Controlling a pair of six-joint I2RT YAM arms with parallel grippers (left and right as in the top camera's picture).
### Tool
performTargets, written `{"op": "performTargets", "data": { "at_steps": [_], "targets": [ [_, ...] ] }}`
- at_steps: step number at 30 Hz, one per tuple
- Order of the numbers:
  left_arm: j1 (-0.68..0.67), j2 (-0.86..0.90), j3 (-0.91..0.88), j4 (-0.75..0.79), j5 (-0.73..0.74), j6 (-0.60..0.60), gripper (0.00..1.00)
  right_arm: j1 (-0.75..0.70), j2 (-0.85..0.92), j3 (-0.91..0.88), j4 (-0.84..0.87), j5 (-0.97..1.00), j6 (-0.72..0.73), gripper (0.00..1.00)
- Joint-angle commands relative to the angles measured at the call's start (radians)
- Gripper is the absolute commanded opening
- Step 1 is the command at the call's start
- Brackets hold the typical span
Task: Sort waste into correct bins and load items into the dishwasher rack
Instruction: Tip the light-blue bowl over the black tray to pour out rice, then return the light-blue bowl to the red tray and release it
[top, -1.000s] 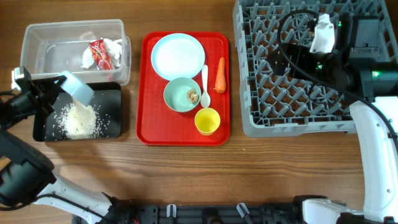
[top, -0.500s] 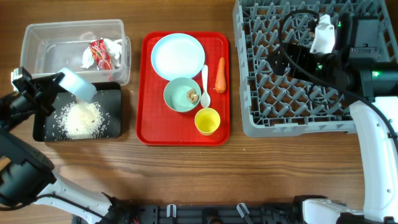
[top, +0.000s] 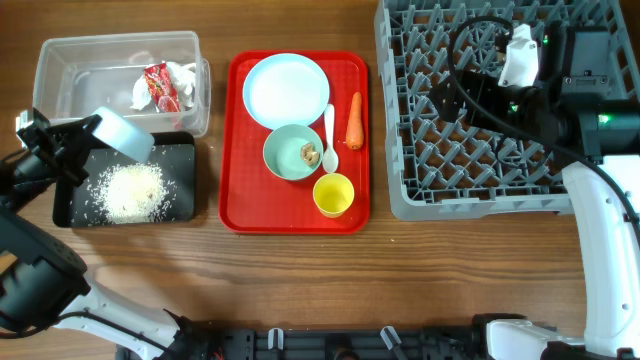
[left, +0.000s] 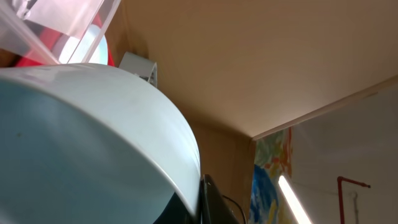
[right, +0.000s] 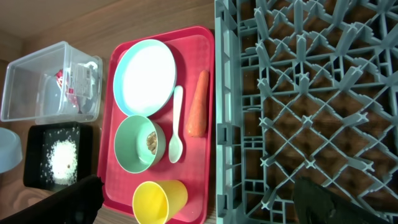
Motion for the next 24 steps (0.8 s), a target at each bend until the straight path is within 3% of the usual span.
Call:
{"op": "performTargets", "data": {
  "at_steps": [1, 5, 8, 13, 15, 20, 24],
  "targets": [
    [-0.01, -0.006, 0.013, -0.001, 0.04, 0.01, 0.04, 0.006, 0.005, 0.013, -0.001, 0.013, 0.0, 1.0],
    [-0.09, -0.067, 0.013, -0.017, 0.042, 0.048, 0.04, 0.006, 0.005, 0.013, -0.003, 0.069, 0.0, 1.0],
    [-0.307, -0.169, 0.013, -0.011, 0.032, 0.247, 0.04, 0.006, 0.005, 0.013, -0.003, 0.081, 0.0, 1.0],
    [-0.569, -0.191, 0.013, 0.06, -0.101, 0.277, 0.04, 0.006, 0.005, 0.013, -0.003, 0.081, 0.0, 1.0],
    [-0.676, -0.191, 0.013, 0.137, -0.257, 0.185, 0.04, 0.006, 0.005, 0.013, -0.003, 0.08, 0.002, 1.0],
    [-0.855, -0.202, 0.013, 0.348, -0.769, -0.29, 0.04, 0.006, 0.005, 0.013, -0.01, 0.077, 0.004, 1.0],
    [-0.966, -0.264, 0.013, 0.406, -1.083, -0.449, 0.04, 0.006, 0.005, 0.013, -0.018, 0.077, 0.004, 1.0]
  ]
}}
